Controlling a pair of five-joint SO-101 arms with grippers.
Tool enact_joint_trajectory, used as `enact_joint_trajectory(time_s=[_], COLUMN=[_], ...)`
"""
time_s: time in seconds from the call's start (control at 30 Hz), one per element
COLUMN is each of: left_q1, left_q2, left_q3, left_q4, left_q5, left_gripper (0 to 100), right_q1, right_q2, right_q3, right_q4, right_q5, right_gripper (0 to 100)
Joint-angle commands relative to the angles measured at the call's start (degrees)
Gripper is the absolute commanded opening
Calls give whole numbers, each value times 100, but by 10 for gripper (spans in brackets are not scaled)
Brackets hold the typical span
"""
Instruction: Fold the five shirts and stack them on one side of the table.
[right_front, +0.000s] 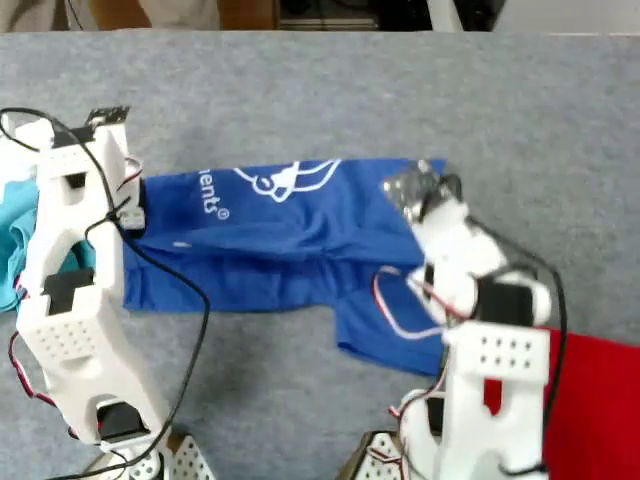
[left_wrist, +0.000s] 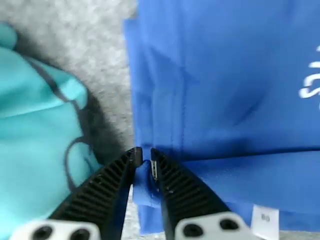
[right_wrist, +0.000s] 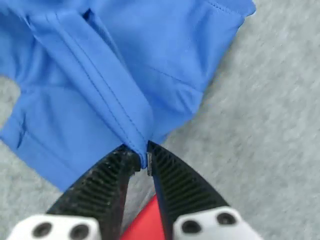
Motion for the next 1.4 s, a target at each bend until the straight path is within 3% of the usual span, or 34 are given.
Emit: enact_joint_trajectory(time_s=[0.0,0.2,0.37,0.57,1.1,1.2,1.37], left_q1=[-114,88,-53,-378,440,369,0], left_q2=[-400,-400,-400,-400,-400,-400,-409], left_q3=[62,422,633,651,1248,1240,1143], left_q4=[-18,334,316,308,325,334,334], left_q5=[-229,-624,-888,-1204,-1231,-1574,-1723], left_gripper=[19,19,19,19,20,37,152], right_q1=[171,576,1138,1156,1209,1191,1209], right_q2=[-646,-1367,-1613,-2070,-2334,-2343,-2343], right_q3=[462,708,752,796,1560,1525,1516], right_q4=[79,501,774,1275,853,844,862], right_q5=[62,281,1354,2207,2330,2338,2505], right_gripper=[5,5,5,5,5,5,133])
